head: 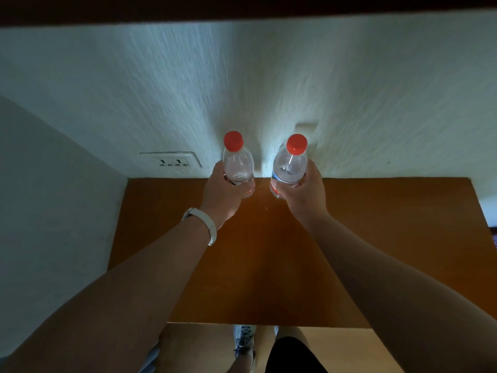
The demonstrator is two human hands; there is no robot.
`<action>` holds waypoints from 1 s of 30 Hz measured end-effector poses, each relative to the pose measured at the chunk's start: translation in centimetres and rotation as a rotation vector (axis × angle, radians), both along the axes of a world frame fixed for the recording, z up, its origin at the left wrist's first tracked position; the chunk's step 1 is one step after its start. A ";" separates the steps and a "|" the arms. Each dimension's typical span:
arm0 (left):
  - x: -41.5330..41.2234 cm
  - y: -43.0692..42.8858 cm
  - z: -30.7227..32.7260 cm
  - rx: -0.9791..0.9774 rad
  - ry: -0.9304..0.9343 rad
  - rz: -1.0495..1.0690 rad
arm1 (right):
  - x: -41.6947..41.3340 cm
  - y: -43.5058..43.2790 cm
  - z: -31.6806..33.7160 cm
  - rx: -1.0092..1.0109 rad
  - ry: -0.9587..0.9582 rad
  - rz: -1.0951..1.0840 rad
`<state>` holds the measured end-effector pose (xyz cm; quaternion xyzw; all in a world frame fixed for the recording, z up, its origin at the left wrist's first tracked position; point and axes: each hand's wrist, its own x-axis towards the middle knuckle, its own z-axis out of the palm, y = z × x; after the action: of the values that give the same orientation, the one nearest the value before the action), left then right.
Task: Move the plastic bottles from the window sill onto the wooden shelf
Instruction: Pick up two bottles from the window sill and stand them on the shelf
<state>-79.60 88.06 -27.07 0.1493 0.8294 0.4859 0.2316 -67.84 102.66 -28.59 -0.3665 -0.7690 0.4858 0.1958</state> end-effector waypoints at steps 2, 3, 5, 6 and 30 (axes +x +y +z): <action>0.0 0.0 0.0 0.003 0.001 -0.009 | -0.2 0.0 -0.2 -0.006 0.011 -0.011; 0.0 0.0 0.0 0.003 -0.001 -0.013 | -0.3 -0.1 -0.3 0.004 0.006 -0.003; 0.1 0.1 0.0 0.000 -0.006 -0.018 | -0.4 -0.3 -0.3 0.029 -0.016 0.025; 0.1 0.2 0.1 -0.006 -0.008 -0.019 | -0.5 -0.3 -0.2 0.034 -0.026 0.037; 2.9 -5.5 7.9 -0.281 0.436 -0.224 | 6.0 -0.1 7.8 0.295 -0.278 0.323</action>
<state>-76.68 82.52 -19.18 0.3075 0.8972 0.2940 0.1185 -61.80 102.53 -20.78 -0.2698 -0.8996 0.3381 0.0594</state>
